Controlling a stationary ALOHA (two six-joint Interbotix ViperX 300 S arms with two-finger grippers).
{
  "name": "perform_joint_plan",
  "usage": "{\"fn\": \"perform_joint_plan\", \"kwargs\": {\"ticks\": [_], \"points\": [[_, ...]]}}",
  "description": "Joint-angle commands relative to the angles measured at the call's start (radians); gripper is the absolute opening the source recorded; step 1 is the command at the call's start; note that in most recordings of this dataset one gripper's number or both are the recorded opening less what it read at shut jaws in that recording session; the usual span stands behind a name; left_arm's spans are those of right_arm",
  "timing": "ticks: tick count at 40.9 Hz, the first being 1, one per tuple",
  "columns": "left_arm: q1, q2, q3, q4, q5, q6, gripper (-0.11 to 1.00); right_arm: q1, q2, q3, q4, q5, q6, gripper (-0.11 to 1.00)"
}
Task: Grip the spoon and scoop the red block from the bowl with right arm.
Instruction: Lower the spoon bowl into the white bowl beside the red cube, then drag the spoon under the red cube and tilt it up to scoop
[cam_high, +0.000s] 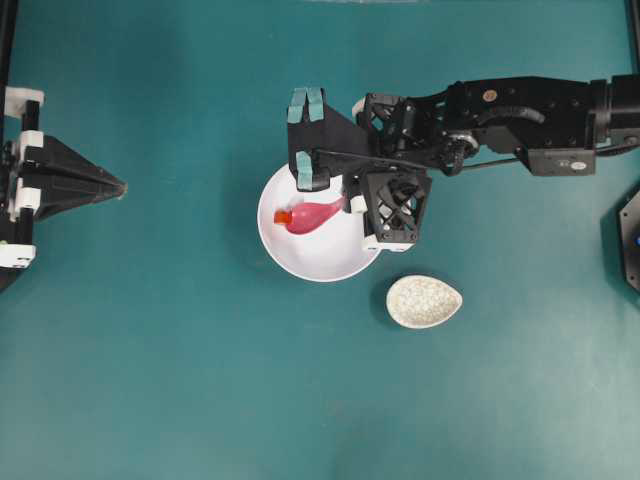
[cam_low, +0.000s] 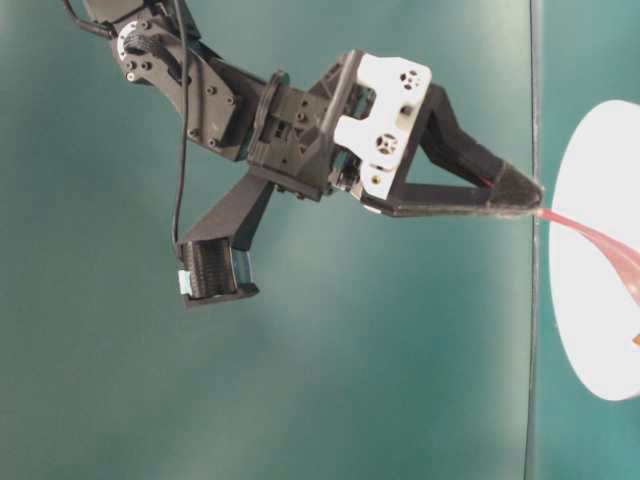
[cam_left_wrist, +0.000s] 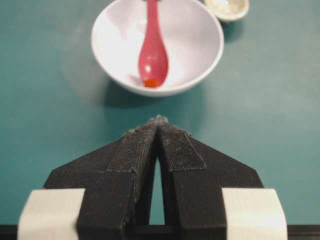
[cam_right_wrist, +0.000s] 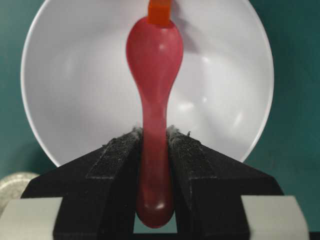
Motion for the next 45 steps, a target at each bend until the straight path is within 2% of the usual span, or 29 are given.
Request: {"fn": "perform_joint_plan", "kwargs": {"ticks": [1, 10, 22, 45], "points": [[0.003, 0.003, -0.012, 0.003, -0.006, -0.002, 0.0, 0.002, -0.014, -0.026, 0.003, -0.018, 0.003, 0.24], [0.003, 0.003, -0.012, 0.003, -0.006, -0.002, 0.0, 0.002, -0.015, -0.026, 0.006, -0.029, 0.005, 0.24], [0.003, 0.003, -0.012, 0.003, -0.006, -0.002, 0.0, 0.0, -0.018, -0.021, 0.006, -0.04, 0.046, 0.24], [0.003, 0.003, -0.012, 0.003, -0.006, -0.002, 0.0, 0.005, -0.058, 0.041, 0.014, -0.1, 0.048, 0.24]]}}
